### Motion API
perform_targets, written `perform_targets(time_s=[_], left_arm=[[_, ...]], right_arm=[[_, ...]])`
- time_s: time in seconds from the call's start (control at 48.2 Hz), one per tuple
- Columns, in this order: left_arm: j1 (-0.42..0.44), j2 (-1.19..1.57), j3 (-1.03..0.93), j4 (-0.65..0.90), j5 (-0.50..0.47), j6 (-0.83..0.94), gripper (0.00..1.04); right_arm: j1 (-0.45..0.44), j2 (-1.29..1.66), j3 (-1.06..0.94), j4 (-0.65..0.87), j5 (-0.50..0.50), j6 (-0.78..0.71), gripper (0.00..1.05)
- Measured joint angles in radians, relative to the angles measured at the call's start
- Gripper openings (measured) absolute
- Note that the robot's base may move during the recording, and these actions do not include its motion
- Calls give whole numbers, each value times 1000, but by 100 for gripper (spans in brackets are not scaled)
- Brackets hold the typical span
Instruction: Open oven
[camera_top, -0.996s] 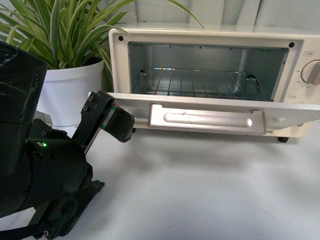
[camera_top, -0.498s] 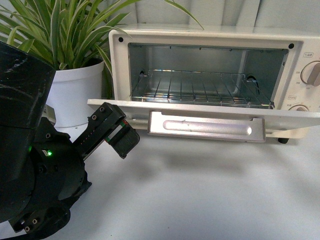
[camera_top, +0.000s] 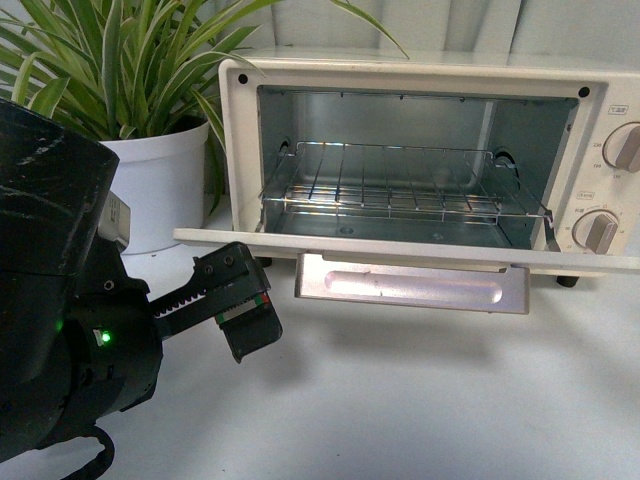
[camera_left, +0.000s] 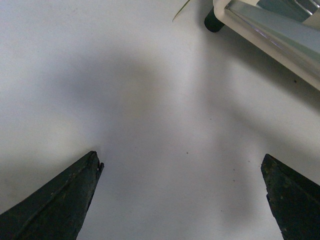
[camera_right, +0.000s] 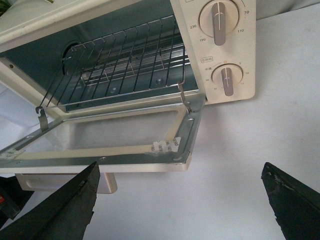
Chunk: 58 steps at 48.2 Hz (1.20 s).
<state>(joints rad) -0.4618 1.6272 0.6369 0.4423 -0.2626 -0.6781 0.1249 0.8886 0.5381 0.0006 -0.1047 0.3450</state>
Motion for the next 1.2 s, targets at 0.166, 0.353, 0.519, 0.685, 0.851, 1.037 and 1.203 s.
perform_targets(time_s=[0.166, 0.353, 0.519, 0.685, 0.851, 1.037, 1.203], left_arm=[[-8, 0, -5, 1, -40, 109, 98], [-29, 0, -14, 24, -107, 293, 98], [-55, -1, -25, 37, -132, 437, 98], [-74, -1, -35, 35, -140, 554, 98], [-89, 11, -48, 35, -167, 669, 98], [-91, 9, -55, 38, -167, 698, 98], [-91, -50, -84, 38, -124, 693, 98]], right_arm=[[0, -1, -1, -1, -3, 0, 95], [0, -2, -1, -5, -4, 1, 95], [0, -5, -2, -5, -4, 1, 95], [2, -6, -5, -5, -4, 1, 95], [6, -7, -5, -5, -3, 1, 95], [10, -9, -18, -5, -4, 1, 95], [7, -32, -24, -16, -19, 1, 95]])
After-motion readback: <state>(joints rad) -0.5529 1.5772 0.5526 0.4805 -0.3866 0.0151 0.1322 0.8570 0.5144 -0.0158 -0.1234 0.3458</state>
